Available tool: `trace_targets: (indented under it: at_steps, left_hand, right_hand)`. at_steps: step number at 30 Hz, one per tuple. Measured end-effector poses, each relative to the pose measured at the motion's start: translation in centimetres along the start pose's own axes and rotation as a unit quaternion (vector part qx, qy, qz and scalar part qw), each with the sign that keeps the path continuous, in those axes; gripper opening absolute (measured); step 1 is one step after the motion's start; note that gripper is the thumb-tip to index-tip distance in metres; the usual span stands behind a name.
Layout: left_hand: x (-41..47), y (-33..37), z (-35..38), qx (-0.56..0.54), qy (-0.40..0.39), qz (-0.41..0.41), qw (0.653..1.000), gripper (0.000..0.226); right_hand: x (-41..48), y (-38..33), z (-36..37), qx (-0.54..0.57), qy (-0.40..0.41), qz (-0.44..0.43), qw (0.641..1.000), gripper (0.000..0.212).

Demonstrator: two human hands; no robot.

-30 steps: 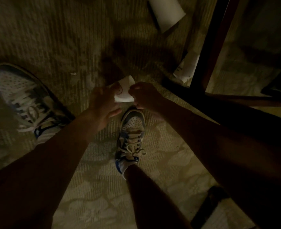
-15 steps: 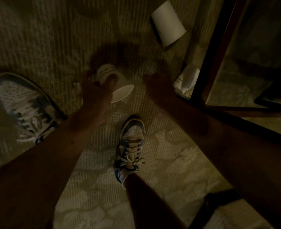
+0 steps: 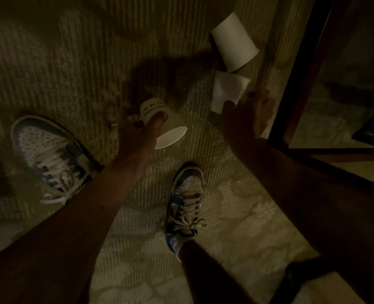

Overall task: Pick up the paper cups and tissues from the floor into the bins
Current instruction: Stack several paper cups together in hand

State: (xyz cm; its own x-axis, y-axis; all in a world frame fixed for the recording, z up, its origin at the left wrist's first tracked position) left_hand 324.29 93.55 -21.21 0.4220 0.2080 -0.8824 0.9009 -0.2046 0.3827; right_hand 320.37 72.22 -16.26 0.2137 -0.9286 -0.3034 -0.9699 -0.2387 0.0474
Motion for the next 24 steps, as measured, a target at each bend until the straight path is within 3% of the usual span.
trace_targets:
  at_steps: [4,7,10,14,17,19,22,24]
  left_hand:
    - [0.0,1.3,0.0,0.005,-0.029,0.013,0.999,0.066]
    - [0.8,2.2,0.0,0.022,-0.050,0.038,0.998,0.064]
    - [1.6,3.0,0.0,0.042,-0.072,0.075,0.994,0.071]
    - [1.6,3.9,-0.2,0.069,-0.106,0.119,0.985,0.075]
    - [0.3,4.6,0.0,0.107,-0.174,0.132,0.970,0.080]
    - [-1.1,5.1,-0.3,0.125,-0.192,0.140,0.963,0.088]
    - [-2.1,6.1,-1.2,0.084,-0.199,0.072,0.974,0.106]
    - [-1.5,7.6,-3.0,0.132,-0.143,0.109,0.975,0.090]
  right_hand:
    - [0.0,-1.0,0.7,0.137,-0.098,0.036,0.985,0.090]
    - [0.1,-3.1,2.4,0.124,-0.213,0.014,0.969,0.088]
    - [-0.1,-4.7,3.7,0.131,-0.236,-0.049,0.961,0.064]
    - [-2.0,-4.1,3.9,0.224,-0.344,0.051,0.910,0.044]
    - [-4.3,-4.4,3.8,0.254,-0.429,0.070,0.864,0.041]
    - [-5.9,-5.5,3.2,0.282,-0.445,0.090,0.845,0.037]
    - [-7.2,-7.6,2.2,0.275,-0.427,0.079,0.858,0.038]
    - [-7.6,-8.8,1.2,0.242,-0.420,0.070,0.872,0.042]
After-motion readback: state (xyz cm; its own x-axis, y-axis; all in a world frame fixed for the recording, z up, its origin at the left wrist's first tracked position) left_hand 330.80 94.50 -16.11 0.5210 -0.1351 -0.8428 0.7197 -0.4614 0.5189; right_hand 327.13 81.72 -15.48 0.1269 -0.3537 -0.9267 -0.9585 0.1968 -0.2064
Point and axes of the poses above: each hand's wrist, its own x-axis towards the middle knuckle, its own z-axis out of the palm, y = z × x, the point moved 3 cm from there along x, towards the middle knuckle, and after that the axes turned 11 degrees about y, right-handed, at the moved point
